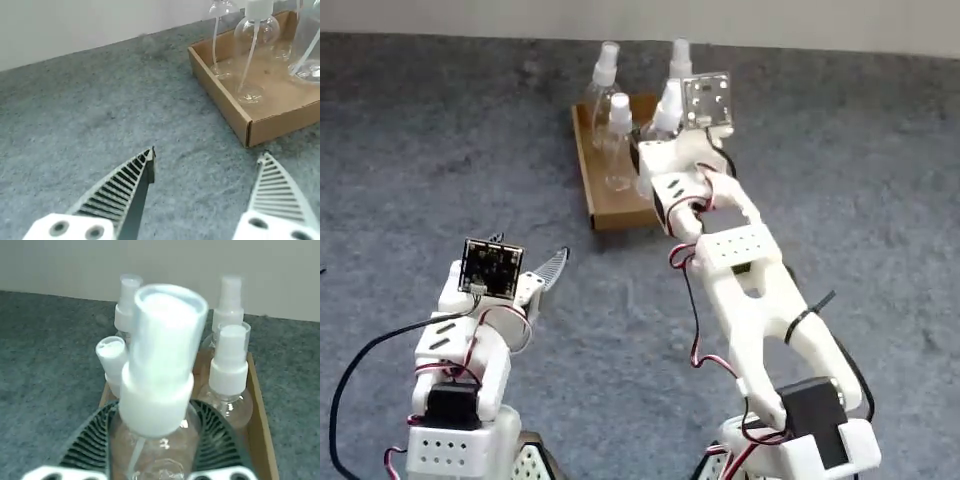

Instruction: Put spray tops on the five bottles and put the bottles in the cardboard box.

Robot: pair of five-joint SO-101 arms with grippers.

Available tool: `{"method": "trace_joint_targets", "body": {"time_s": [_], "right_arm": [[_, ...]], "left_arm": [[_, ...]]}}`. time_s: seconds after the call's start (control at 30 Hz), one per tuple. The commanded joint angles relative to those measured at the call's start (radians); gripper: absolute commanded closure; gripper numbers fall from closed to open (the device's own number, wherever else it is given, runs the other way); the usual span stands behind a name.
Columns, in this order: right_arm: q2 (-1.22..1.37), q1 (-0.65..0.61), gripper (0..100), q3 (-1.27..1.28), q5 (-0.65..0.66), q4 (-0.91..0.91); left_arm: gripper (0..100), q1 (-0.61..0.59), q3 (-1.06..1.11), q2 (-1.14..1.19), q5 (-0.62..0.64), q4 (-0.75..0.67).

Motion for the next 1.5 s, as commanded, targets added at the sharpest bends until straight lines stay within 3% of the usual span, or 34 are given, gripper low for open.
{"method": "trace_joint_targets", "body": {"time_s": [0.0,0.63,1.47], "right_arm": [[-0.008,0.012,99.5,-0.001,-0.002,-0.036],[-0.004,0.007,99.5,0.09,-0.002,-0.122],[0.105,0.012,99.5,-0.05,0.028,-0.113]], "left_arm": [[75,-0.013,-0.007,-0.012,-0.002,-0.028],[75,-0.005,-0.007,-0.008,-0.002,-0.026],[75,0.018,-0.007,-0.008,-0.002,-0.026]]}}
